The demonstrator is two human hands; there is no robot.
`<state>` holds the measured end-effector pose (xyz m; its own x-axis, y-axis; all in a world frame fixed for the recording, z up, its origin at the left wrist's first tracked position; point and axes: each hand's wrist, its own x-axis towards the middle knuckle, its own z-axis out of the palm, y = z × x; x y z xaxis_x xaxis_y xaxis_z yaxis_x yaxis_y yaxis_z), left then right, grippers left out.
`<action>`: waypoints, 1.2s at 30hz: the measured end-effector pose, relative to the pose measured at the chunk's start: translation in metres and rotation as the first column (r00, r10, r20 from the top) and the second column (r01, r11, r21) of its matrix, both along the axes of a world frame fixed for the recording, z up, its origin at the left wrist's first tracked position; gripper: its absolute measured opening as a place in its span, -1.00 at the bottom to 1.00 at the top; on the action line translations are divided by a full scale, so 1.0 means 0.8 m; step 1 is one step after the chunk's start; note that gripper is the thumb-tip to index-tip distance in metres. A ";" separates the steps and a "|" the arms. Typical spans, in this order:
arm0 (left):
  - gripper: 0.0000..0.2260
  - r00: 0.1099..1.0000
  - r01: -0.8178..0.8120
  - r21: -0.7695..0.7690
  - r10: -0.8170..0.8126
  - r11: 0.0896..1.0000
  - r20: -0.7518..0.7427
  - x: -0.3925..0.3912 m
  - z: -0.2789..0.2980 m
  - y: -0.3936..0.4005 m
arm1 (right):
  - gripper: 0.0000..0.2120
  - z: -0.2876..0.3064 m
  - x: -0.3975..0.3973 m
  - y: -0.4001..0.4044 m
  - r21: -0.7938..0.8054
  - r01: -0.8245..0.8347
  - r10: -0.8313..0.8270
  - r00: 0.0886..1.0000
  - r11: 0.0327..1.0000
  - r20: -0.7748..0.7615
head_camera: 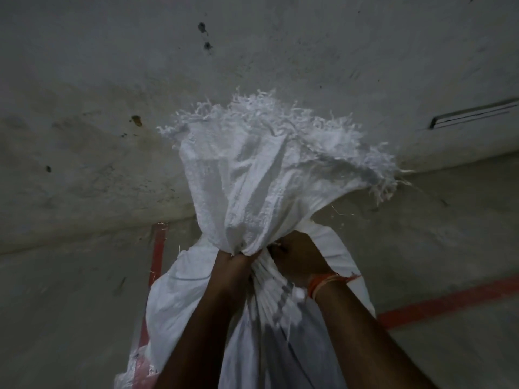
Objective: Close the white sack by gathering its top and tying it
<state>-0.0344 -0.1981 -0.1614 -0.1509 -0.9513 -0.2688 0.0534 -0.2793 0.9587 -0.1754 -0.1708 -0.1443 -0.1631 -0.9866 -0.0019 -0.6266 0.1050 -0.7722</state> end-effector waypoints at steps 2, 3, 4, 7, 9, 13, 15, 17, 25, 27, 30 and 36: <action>-0.62 0.999 0.015 -0.032 -0.013 0.999 0.033 -0.002 0.002 0.002 | -0.69 -0.001 -0.001 0.000 0.060 -0.049 0.048 0.999 0.997 0.022; -0.56 0.999 0.006 -0.033 -0.005 0.999 0.037 -0.004 0.007 0.006 | -0.63 0.001 -0.001 0.001 0.083 -0.067 0.065 0.998 0.994 0.022; -0.42 0.999 -0.011 -0.033 0.012 0.999 0.049 -0.004 0.009 0.008 | -0.59 0.001 -0.001 0.001 0.101 -0.079 0.077 0.997 0.992 0.024; -0.02 0.987 -0.079 -0.106 0.093 0.991 0.130 -0.007 0.016 0.013 | -0.70 -0.001 0.003 0.002 0.104 -0.117 0.121 0.992 0.988 -0.042; -0.08 0.962 -0.067 -0.188 0.113 0.980 0.250 -0.008 0.014 0.013 | -0.70 -0.003 0.008 0.000 0.090 -0.116 0.120 0.992 0.989 -0.045; -0.19 0.799 0.118 -0.249 0.057 0.961 0.598 0.003 0.008 0.010 | -0.72 -0.011 0.013 -0.004 0.131 -0.129 0.137 0.989 0.983 -0.054; -0.16 0.669 0.210 -0.245 0.044 0.947 0.742 0.015 0.017 0.012 | -0.73 -0.015 0.012 -0.002 0.109 -0.155 0.163 0.984 0.982 -0.074; -0.08 0.527 0.279 -0.153 -0.018 0.948 0.850 0.031 0.033 0.014 | -0.73 -0.018 0.012 0.002 0.073 -0.167 0.172 0.983 0.983 -0.069; -0.87 0.399 0.320 0.039 -0.172 0.947 0.901 0.101 0.045 0.061 | -0.81 -0.035 0.016 0.007 0.046 -0.025 0.023 0.998 0.999 0.051; -0.81 0.458 0.273 0.001 -0.131 0.962 0.879 0.102 0.041 0.074 | -0.82 -0.036 0.018 0.009 0.034 -0.006 0.005 0.999 0.999 0.043; -0.81 0.593 0.168 -0.021 -0.084 0.986 0.801 0.094 0.039 0.094 | -0.83 -0.035 0.020 0.014 0.022 -0.007 0.007 0.999 1.000 0.032; -0.90 0.818 0.018 -0.001 -0.014 1.000 0.575 0.078 0.026 0.121 | -0.85 -0.005 0.018 0.049 0.094 -0.043 0.042 0.999 0.995 0.008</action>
